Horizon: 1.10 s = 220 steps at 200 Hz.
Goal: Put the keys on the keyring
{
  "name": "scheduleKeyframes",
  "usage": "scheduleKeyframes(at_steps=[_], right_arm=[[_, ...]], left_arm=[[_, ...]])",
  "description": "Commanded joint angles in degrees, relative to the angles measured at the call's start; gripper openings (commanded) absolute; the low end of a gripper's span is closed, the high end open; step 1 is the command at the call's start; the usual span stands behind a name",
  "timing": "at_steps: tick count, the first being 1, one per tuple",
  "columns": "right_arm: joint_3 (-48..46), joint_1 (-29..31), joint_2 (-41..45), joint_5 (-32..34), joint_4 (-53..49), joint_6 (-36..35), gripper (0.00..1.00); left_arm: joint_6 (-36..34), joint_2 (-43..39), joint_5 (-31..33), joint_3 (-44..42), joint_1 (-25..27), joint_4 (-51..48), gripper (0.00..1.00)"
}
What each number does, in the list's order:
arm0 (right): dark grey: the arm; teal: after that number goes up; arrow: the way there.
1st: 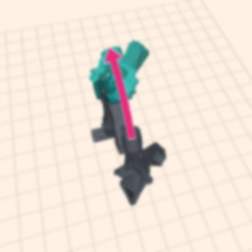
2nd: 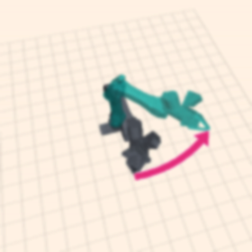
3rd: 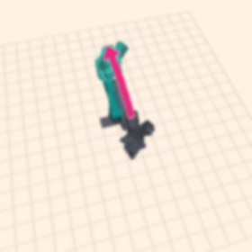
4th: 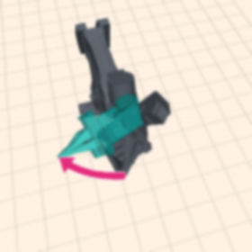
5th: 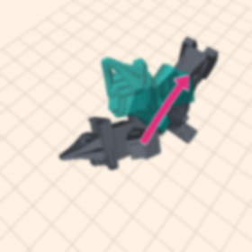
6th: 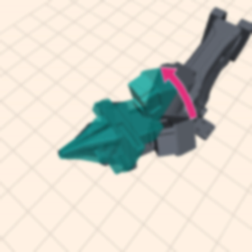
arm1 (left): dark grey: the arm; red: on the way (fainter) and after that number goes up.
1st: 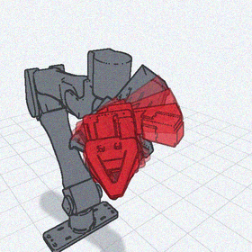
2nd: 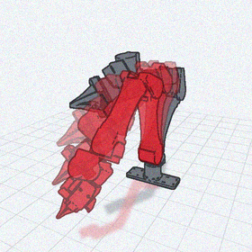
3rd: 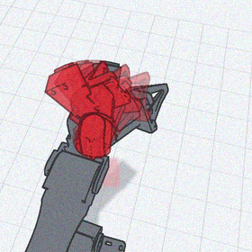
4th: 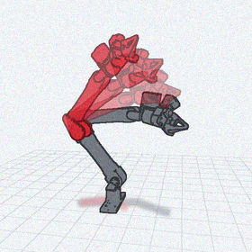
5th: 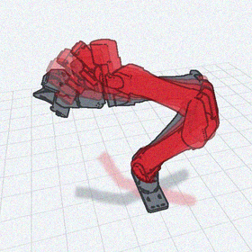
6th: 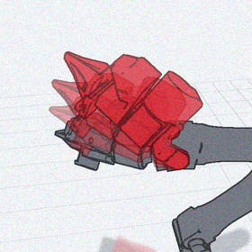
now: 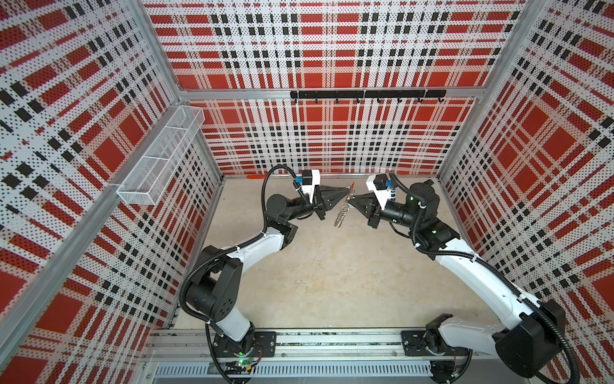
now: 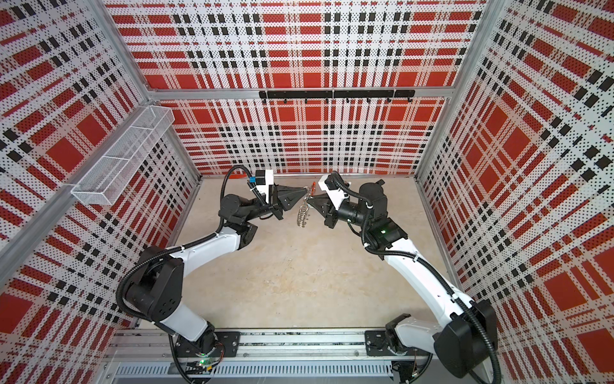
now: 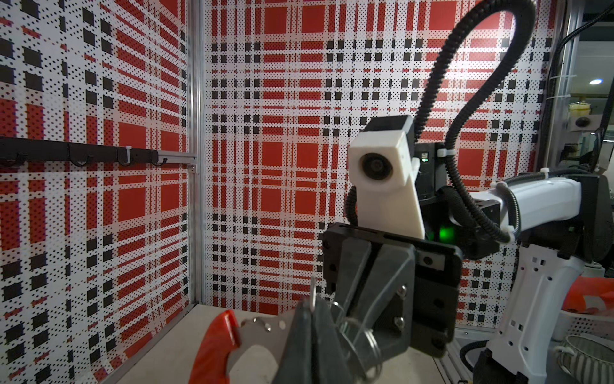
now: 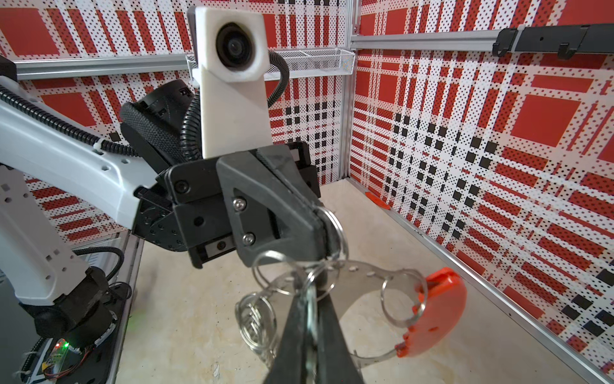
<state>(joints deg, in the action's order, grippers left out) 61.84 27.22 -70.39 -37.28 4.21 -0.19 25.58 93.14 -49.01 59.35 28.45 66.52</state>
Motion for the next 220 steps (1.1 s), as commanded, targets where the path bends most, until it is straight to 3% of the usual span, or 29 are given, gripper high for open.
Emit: scheduleKeyframes(at_steps=[1, 71, 148, 220], right_arm=[[0.56, 0.32, 0.61, -0.74, 0.01, -1.16, 0.03], [1.06, 0.34, 1.04, 0.82, -1.52, -2.44, 0.01], [2.31, 0.31, 2.83, 10.23, -7.91, -8.71, 0.0], [3.8, 0.46, 2.42, 9.65, -10.34, -8.43, 0.0]], left_arm=[[-1.76, -1.72, 1.39, 0.5, 0.18, -0.16, 0.0], [-1.67, -2.09, 0.82, 0.34, -0.27, -0.15, 0.0], [-1.5, -2.79, 0.44, -0.33, -0.92, -0.15, 0.0], [-1.32, -1.91, 0.21, 0.57, -0.41, -0.16, 0.0]])
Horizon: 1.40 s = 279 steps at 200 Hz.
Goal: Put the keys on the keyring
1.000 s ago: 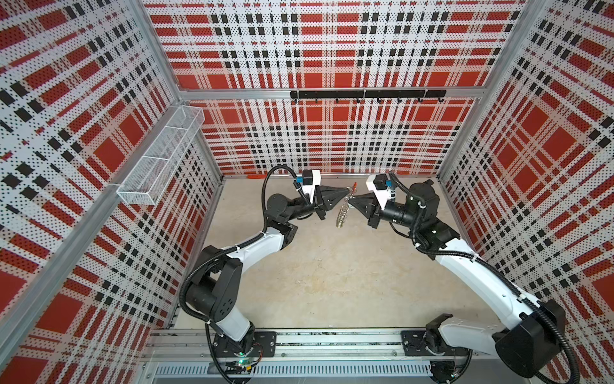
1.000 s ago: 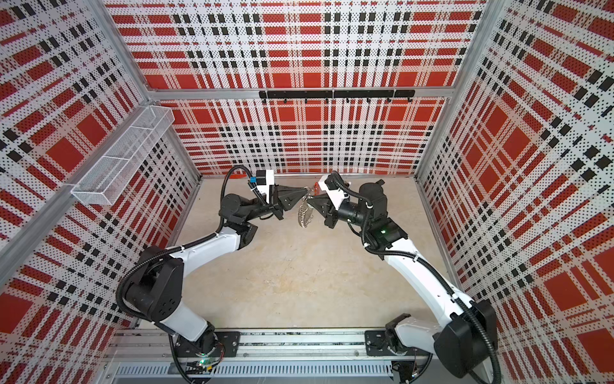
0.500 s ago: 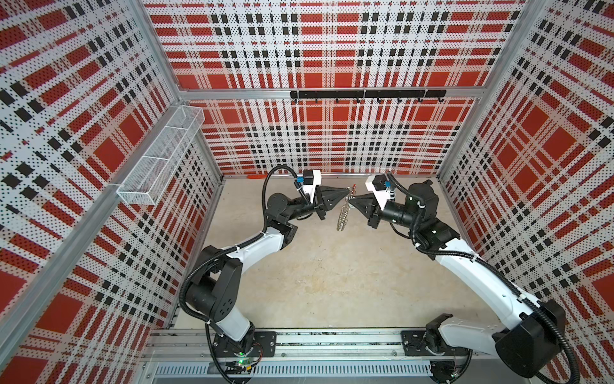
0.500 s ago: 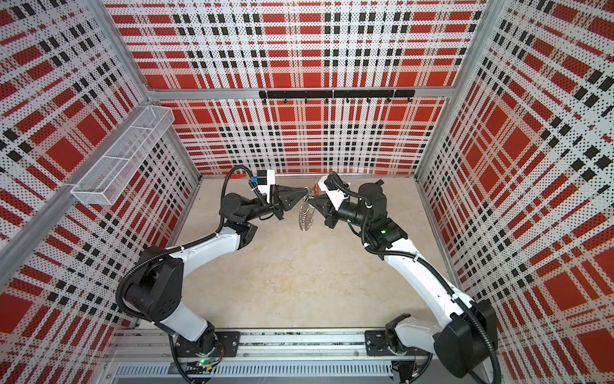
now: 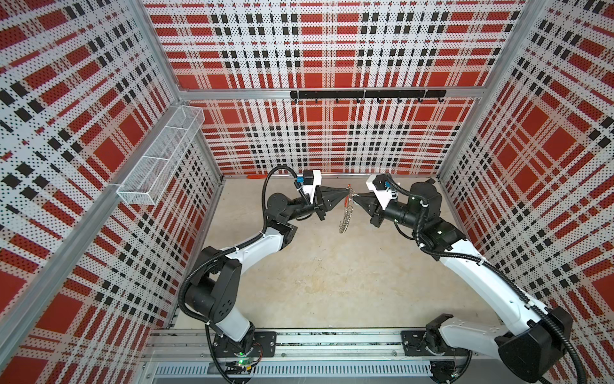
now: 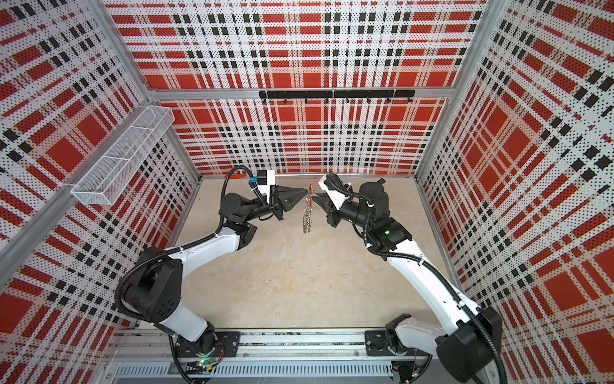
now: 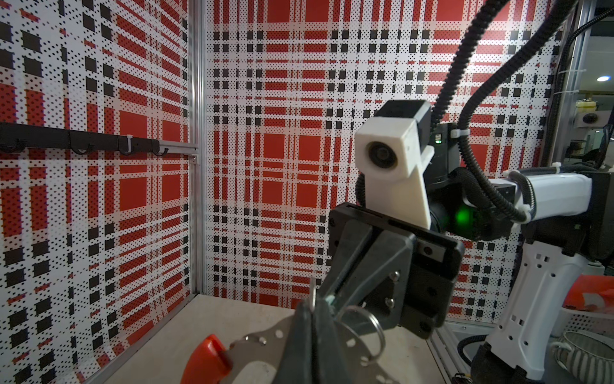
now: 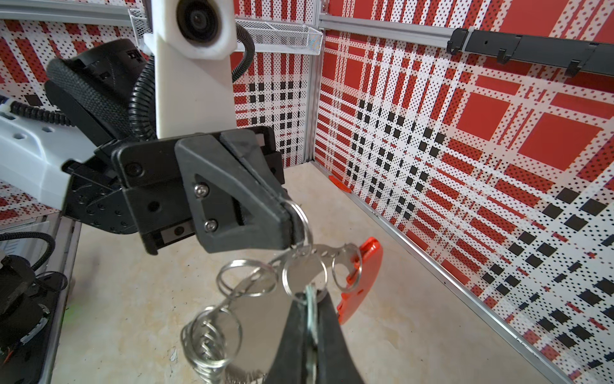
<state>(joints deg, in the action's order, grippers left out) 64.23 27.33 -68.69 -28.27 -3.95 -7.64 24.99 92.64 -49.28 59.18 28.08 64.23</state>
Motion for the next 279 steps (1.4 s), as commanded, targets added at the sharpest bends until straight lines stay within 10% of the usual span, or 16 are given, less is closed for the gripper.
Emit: scheduleKeyframes(at_steps=[1, 148, 196, 279], right_arm=[[1.42, 0.35, 0.82, 0.88, -2.16, -0.98, 0.0], [-0.73, 0.35, 5.04, 11.74, -1.25, -3.54, 0.0], [-5.17, 0.36, 8.2, 21.04, 2.87, -3.09, 0.39], [-17.6, -0.38, 16.13, 39.23, 17.17, 1.93, 0.54]], left_arm=[[-0.69, -1.41, 0.49, 0.71, -0.04, 2.13, 0.0], [-0.82, -1.45, 0.46, 0.53, 0.16, 2.2, 0.0], [-2.58, -1.21, 1.13, 0.54, 0.16, 0.02, 0.0], [-11.56, -0.36, 6.0, 2.06, 2.36, -8.54, 0.0]])
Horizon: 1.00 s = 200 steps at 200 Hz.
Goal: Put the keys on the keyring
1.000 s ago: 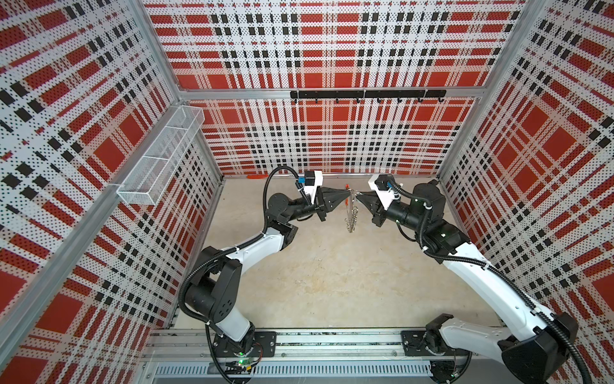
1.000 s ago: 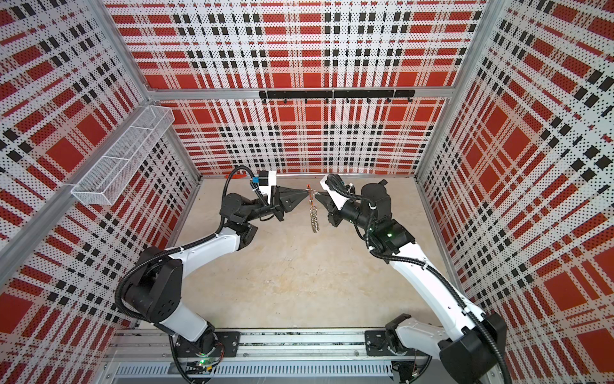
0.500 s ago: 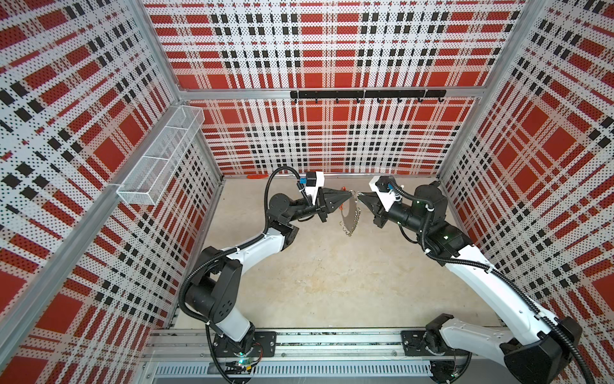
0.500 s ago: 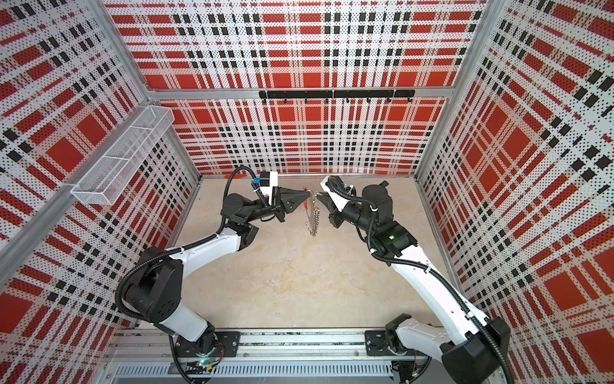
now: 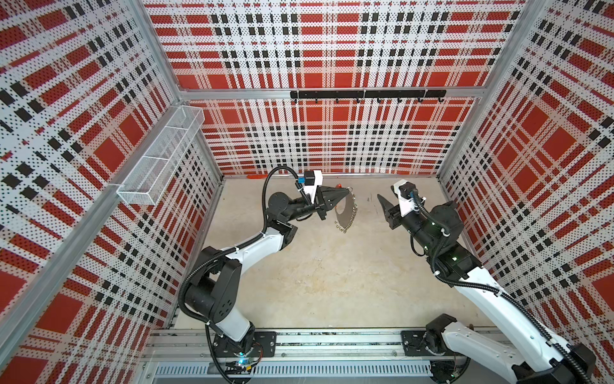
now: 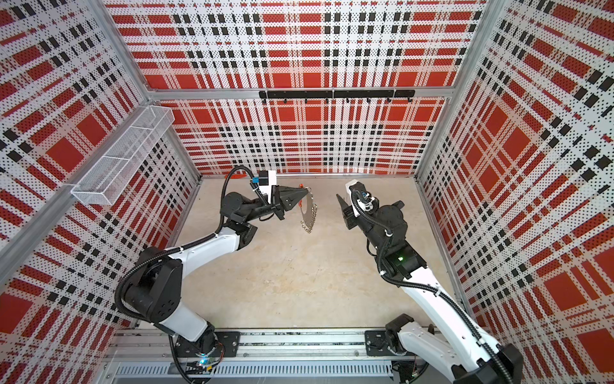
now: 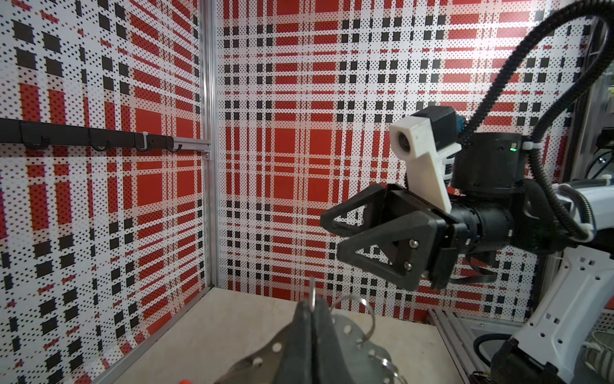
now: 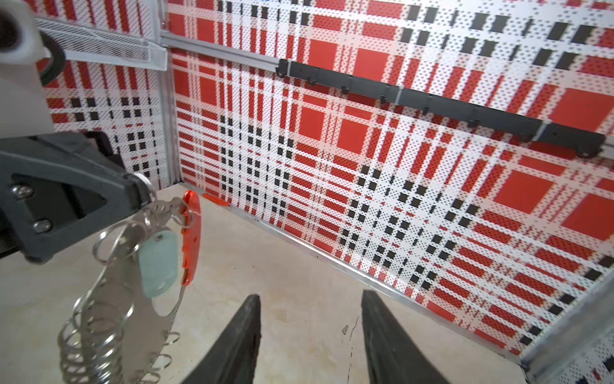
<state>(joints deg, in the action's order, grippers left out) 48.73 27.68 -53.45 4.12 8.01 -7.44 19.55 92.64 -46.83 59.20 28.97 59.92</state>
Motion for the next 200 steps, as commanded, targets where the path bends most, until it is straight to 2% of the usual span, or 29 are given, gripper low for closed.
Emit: scheduleKeyframes(at_steps=[1, 33, 63, 102, 155, 179, 200], right_arm=[[-2.13, -0.76, 0.89, 7.12, 5.19, 1.82, 0.54], [-2.35, -4.07, 1.69, 13.74, 5.04, 7.29, 0.54], [-4.6, -8.89, 3.68, 12.27, 4.1, 14.06, 0.54], [-8.89, -10.08, 7.6, 12.49, 3.22, 14.89, 0.55], [-10.32, -11.39, 9.32, 12.32, 1.34, 15.18, 0.56], [-11.01, -11.69, 10.1, 12.48, 0.67, 15.34, 0.58], [-11.96, -12.32, 11.05, 13.14, 0.28, 15.17, 0.59]], left_arm=[[-6.37, -0.4, 3.79, 2.09, 1.54, -4.61, 0.0], [-17.67, 2.29, 13.28, 4.94, 5.86, -16.63, 0.0], [-23.22, 8.66, 23.12, 8.91, 9.61, -23.25, 0.0], [-29.75, 17.4, 34.83, 14.68, 12.75, -31.61, 0.0], [-29.53, 30.1, 36.58, 27.24, 14.83, -37.57, 0.0], [-28.37, 33.41, 37.82, 30.74, 15.24, -38.84, 0.0], [-27.65, 33.21, 39.52, 30.86, 15.16, -38.81, 0.22]])
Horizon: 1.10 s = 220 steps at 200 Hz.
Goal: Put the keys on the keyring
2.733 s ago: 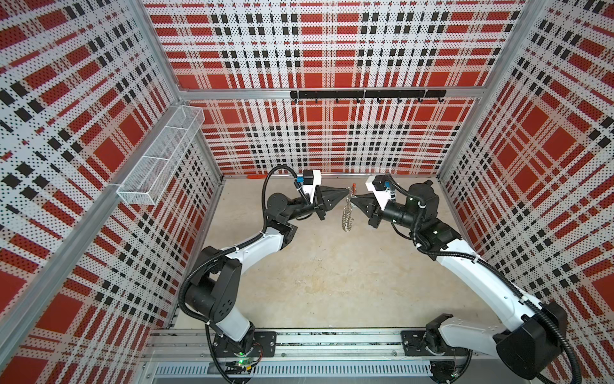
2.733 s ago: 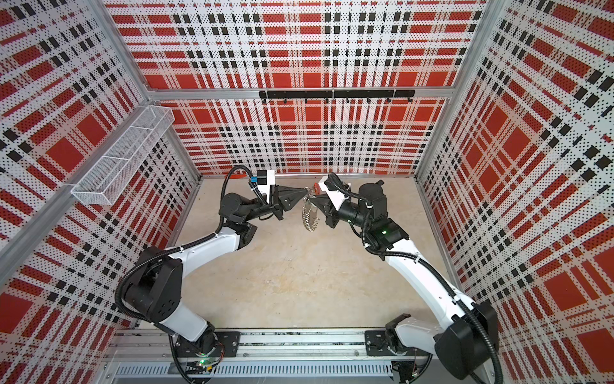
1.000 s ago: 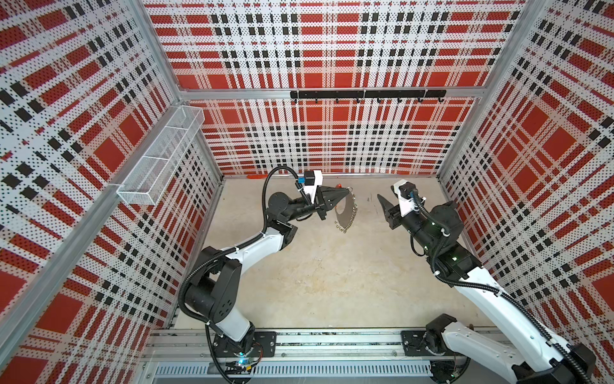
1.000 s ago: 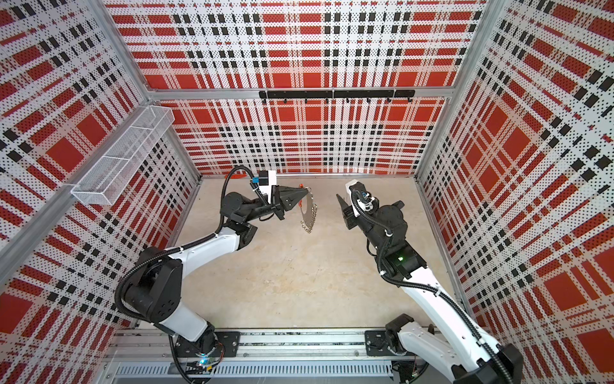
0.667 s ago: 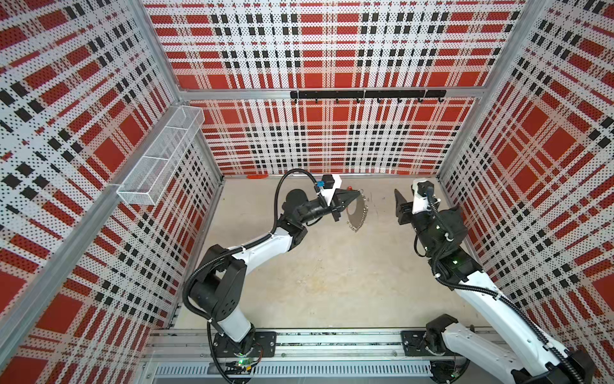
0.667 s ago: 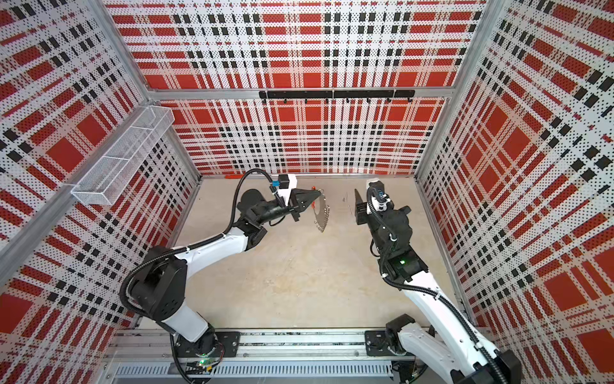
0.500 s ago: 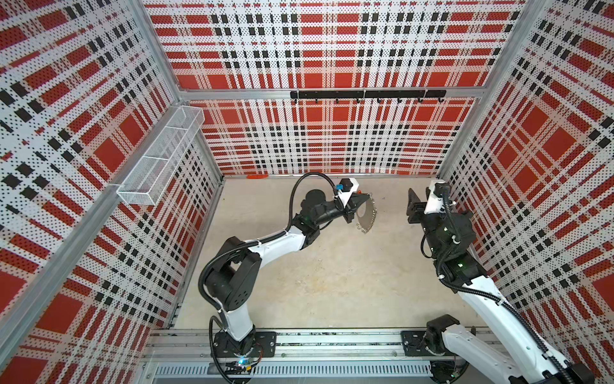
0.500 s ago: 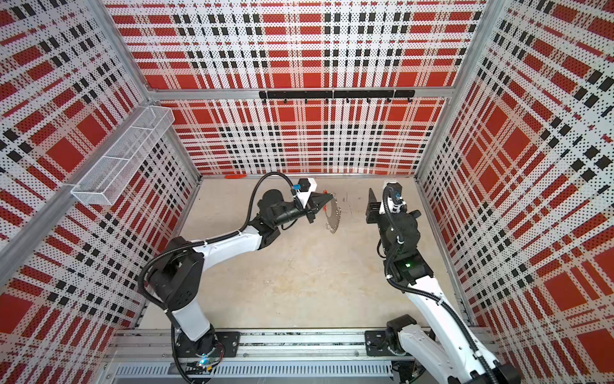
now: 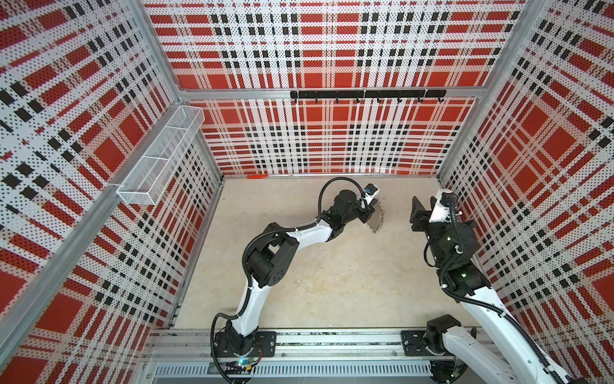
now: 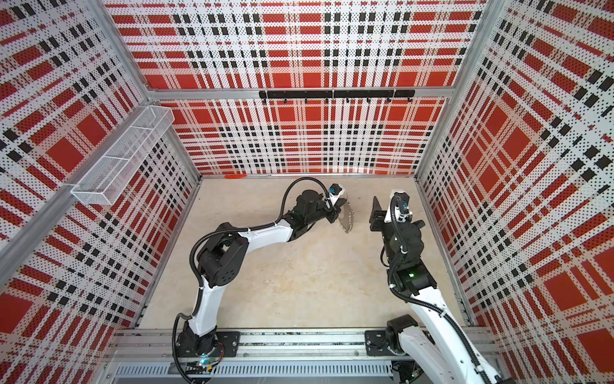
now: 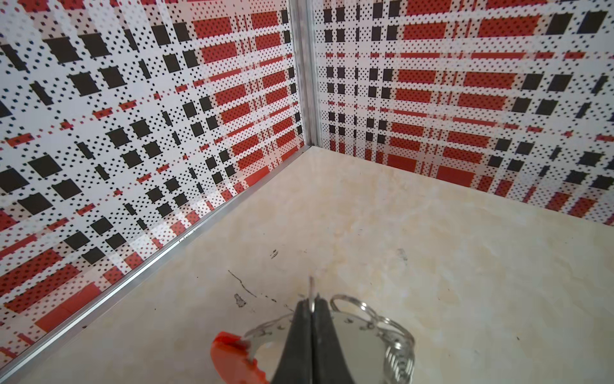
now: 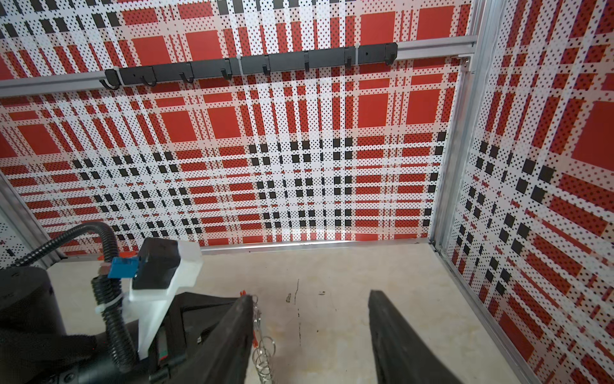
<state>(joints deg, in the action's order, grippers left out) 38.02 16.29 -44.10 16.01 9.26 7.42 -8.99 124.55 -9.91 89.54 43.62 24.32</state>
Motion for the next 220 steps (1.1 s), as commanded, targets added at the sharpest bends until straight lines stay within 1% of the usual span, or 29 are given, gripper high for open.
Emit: scheduleKeyframes(at_steps=[1, 11, 25, 36, 46, 51, 62, 66, 67, 68, 69, 74, 96, 109, 125, 134, 140, 155, 166, 178, 192, 206, 220], right_arm=[[-1.35, -0.97, 1.76, 1.32, -0.94, 0.31, 0.59], [-1.92, -1.33, 2.15, 1.42, -0.7, 0.24, 0.6], [-2.98, -1.57, 2.6, 1.33, 0.23, -0.31, 0.62], [-3.97, -1.62, 2.91, 1.06, 1.51, -0.88, 0.65], [-5.04, -1.68, 3.21, 0.85, 3.06, -1.54, 0.67], [-5.54, -1.7, 3.23, 0.38, 3.86, -1.84, 0.68], [-6.47, -1.7, 3.36, 0.31, 5.13, -2.27, 0.69], [-6.74, -1.7, 3.32, 0.45, 5.48, -2.37, 0.7], [-6.82, -1.7, 3.27, 0.48, 5.63, -2.44, 0.7], [-6.86, -1.7, 3.25, 0.5, 5.74, -2.47, 0.7], [-6.89, -1.75, 3.24, 0.46, 5.8, -2.44, 0.7], [-7.19, -1.79, 3.16, 0.8, 6.22, -2.45, 0.71], [-8.7, -1.82, 2.16, 3.32, 7.86, -1.8, 0.73], [-10.77, -1.81, 1.26, 6.9, 9.79, -0.92, 0.75], [-14.72, -2.09, -0.38, 11.97, 14.73, -0.73, 0.76], [-17.45, -2.15, -1.52, 14.18, 18.57, -1.67, 0.77], [-19.39, -2.19, -2.42, 14.91, 22.83, -3.07, 0.76], [-25.59, -2.14, -4.47, 13.72, 34.31, -7.14, 0.75], [-29.75, -2.24, -6.73, 12.37, 43.41, -9.24, 0.73], [-32.75, -2.41, -10.09, 10.68, 50.88, -11.56, 0.72], [-33.19, -2.5, -14.6, 11.27, 52.68, -12.56, 0.73], [-33.39, -2.91, -18.24, 10.54, 55.11, -12.58, 0.74], [-33.63, -3.43, -21.71, 9.49, 58.18, -11.44, 0.74]], left_arm=[[0.9, 1.21, 2.66, 0.45, 0.56, -3.21, 0.23], [1.02, 0.03, 3.26, -0.39, 0.51, -2.84, 0.32], [1.32, -2.88, 3.03, -2.91, 0.17, -1.56, 0.39], [1.52, -6.02, 2.75, -5.65, -0.27, -0.52, 0.48], [1.77, -9.37, 2.24, -8.64, -0.75, 0.51, 0.53], [2.03, -11.09, 1.75, -10.23, -0.99, 1.05, 0.58], [2.76, -15.21, -0.52, -13.81, -1.7, 2.08, 0.72], [3.22, -16.8, -1.55, -15.19, -1.96, 2.47, 0.86], [3.3, -17.15, -1.79, -15.5, -2.09, 2.57, 0.94], [3.42, -17.5, -2.18, -15.78, -2.15, 2.66, 0.98], [3.48, -17.85, -2.51, -16.27, -2.27, 2.75, 1.0], [4.05, -20.0, -3.87, -18.16, -2.75, 3.49, 0.98], [7.28, -29.32, -10.81, -28.23, -5.09, 9.61, 0.98], [9.13, -34.34, -15.77, -34.55, -6.61, 13.5, 0.98], [10.31, -39.67, -21.25, -40.37, -8.46, 16.98, 0.98], [10.2, -42.0, -22.71, -42.82, -9.09, 17.43, 0.98], [9.92, -43.4, -24.0, -44.37, -9.62, 17.62, 0.98], [9.7, -46.08, -28.56, -48.2, -11.15, 19.19, 0.98], [11.97, -47.73, -32.35, -51.88, -12.27, 24.3, 0.98], [15.16, -48.77, -33.16, -55.58, -13.39, 30.44, 0.98], [17.44, -49.74, -32.83, -58.95, -14.73, 33.87, 0.98], [17.32, -50.96, -31.34, -61.92, -16.52, 34.06, 0.98], [15.13, -52.67, -28.38, -65.55, -17.83, 35.02, 0.98]])
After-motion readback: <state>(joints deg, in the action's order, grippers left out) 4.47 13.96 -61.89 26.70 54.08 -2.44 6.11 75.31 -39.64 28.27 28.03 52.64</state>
